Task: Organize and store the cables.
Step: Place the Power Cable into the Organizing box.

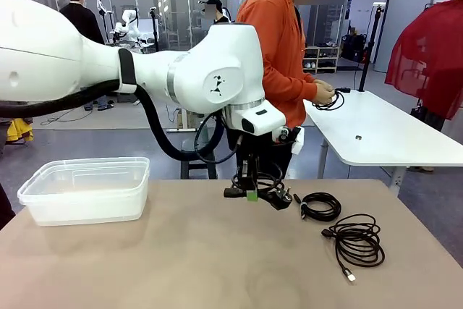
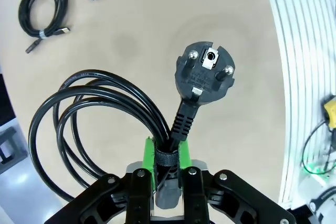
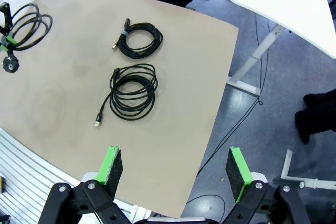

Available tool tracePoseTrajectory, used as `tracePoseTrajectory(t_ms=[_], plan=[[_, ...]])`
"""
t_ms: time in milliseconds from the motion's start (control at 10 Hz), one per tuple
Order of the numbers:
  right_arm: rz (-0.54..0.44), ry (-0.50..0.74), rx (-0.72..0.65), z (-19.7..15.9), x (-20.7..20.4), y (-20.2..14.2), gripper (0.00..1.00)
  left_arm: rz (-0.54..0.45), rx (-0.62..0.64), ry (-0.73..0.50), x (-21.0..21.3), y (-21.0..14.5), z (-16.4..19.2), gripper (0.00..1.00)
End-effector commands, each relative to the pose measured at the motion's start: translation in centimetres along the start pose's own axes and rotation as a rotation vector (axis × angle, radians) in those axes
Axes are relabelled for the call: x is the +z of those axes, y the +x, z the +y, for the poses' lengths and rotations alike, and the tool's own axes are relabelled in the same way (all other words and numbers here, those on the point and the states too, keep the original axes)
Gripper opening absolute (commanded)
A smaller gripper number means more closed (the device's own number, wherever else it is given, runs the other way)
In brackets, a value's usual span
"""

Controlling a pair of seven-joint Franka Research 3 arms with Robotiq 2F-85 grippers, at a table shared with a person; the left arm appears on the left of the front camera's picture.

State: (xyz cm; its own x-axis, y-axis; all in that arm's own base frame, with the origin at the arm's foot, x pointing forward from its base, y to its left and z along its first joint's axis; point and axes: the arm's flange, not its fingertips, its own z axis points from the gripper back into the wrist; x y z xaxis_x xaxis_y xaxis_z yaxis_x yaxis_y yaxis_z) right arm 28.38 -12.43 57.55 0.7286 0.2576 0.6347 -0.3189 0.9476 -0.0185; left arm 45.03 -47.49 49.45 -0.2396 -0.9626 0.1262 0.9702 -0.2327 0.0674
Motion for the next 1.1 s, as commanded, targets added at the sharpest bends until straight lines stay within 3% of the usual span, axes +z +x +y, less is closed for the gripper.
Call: tracePoseTrajectory(t_ms=[0,200,700,900,1000], plan=[[-0.002,0.002,-0.003,-0.1,0.0,-0.2,1.00,-0.018,-0.044,0.025,2.3,-2.3,-1.7,0.20],[-0.002,0.002,-0.003,-0.1,0.0,-0.2,1.00,-0.033,-0.007,0.080,6.1,-6.1,-3.8,0.20],[-0.002,0.002,-0.003,-0.1,0.0,-0.2,1.00,-0.105,0.251,0.207,11.0,-20.0,-9.3,0.20],[-0.002,0.002,-0.003,-0.1,0.0,-0.2,1.00,-0.069,0.214,0.269,11.1,-25.5,-12.2,0.20],[-0.002,0.002,-0.003,-0.1,0.0,-0.2,1.00,-0.103,0.242,0.282,11.2,-27.9,-13.3,0.20]])
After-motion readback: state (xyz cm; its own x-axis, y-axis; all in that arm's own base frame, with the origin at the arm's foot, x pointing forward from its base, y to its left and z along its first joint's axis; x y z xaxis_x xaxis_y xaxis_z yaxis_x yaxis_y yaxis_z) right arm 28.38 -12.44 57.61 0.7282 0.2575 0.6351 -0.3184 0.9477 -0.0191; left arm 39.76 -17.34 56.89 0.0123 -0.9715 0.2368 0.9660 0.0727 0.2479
